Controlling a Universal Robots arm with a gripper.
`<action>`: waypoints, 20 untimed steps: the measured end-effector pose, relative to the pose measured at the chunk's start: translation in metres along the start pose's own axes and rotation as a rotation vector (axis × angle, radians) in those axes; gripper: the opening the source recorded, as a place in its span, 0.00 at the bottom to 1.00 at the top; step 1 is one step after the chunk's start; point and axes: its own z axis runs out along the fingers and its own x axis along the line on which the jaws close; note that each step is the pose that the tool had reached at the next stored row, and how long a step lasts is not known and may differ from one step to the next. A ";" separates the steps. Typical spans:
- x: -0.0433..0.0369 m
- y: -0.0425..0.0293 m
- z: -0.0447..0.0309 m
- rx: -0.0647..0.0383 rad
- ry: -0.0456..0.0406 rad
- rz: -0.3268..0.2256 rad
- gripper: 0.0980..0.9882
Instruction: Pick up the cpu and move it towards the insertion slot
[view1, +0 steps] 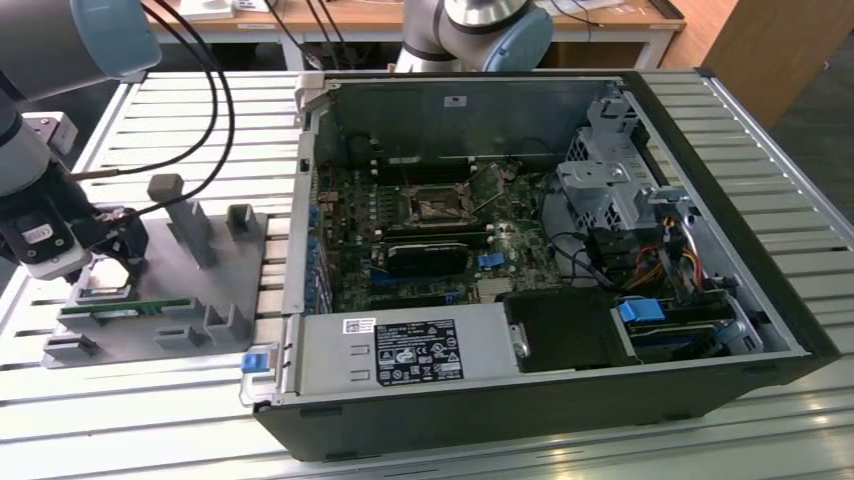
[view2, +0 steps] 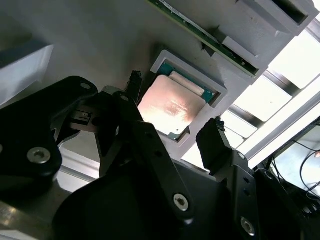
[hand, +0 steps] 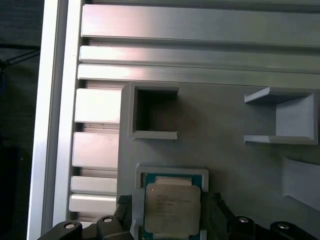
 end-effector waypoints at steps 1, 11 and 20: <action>0.0000 0.0000 0.0006 0.000 -0.0001 0.000 0.70; -0.0001 0.0003 0.0041 0.000 -0.0008 0.000 0.61; -0.0001 0.0004 0.0047 0.000 -0.0008 0.000 0.51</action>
